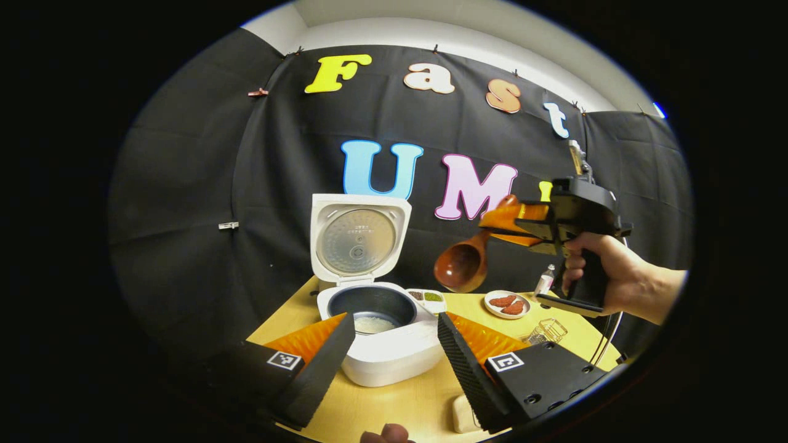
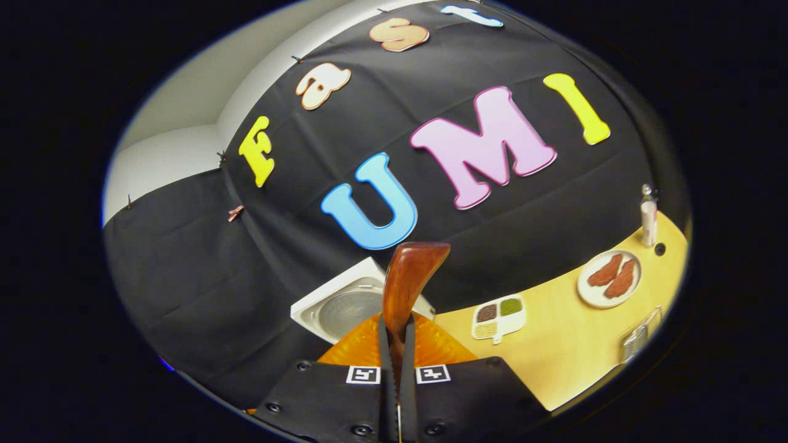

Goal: Close the left gripper, press the button to open the rice cooker; take a wooden spoon from the chopstick holder with the right hand, scoop a spoonful of rice and pour it into the rice cooker, then put the wooden spoon back into the chopstick holder.

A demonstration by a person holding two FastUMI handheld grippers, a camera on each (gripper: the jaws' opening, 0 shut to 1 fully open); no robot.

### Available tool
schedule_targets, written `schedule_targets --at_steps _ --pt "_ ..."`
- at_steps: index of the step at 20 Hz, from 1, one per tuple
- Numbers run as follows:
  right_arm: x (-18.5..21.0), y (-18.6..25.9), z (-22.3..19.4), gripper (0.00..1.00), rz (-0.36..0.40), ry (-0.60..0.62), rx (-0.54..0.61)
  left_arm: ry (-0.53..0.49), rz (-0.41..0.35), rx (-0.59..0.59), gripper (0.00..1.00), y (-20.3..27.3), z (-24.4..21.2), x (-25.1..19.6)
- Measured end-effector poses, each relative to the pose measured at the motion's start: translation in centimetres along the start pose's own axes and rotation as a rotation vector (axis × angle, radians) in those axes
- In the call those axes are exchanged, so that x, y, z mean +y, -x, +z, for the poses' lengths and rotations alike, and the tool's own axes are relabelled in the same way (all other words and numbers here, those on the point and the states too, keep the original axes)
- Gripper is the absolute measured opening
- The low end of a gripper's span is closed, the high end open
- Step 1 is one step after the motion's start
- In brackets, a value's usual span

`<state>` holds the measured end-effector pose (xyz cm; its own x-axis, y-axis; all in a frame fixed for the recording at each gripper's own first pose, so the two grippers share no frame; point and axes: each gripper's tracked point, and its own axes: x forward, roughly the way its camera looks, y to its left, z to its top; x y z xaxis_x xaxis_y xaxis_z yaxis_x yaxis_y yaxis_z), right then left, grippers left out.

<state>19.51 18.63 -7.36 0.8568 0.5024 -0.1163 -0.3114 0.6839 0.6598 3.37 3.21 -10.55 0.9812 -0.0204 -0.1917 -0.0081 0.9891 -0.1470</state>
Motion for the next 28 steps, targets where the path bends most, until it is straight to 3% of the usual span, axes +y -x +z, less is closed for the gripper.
schedule_targets --at_steps 7,15,19,24,28 --pt "-15.1 7.2 5.4 0.06 -0.208 0.025 -0.079 -0.037 -0.015 0.000 0.94 -0.7 -0.4 -3.4" --pt "-29.3 12.0 4.6 0.06 -0.395 0.075 -0.044 -0.068 0.026 -0.007 0.94 -1.7 0.1 -5.4" --pt "-34.0 11.8 1.6 0.06 -0.430 0.109 0.036 -0.074 0.041 -0.001 0.94 -1.9 0.3 -6.0" --pt "-37.1 11.0 -2.2 0.07 -0.455 0.111 0.102 -0.117 0.052 0.001 0.94 -2.4 0.6 -6.4" --pt "-38.6 10.5 -3.8 0.10 -0.476 0.109 0.127 -0.041 0.044 0.020 0.94 -2.8 0.5 -6.3"
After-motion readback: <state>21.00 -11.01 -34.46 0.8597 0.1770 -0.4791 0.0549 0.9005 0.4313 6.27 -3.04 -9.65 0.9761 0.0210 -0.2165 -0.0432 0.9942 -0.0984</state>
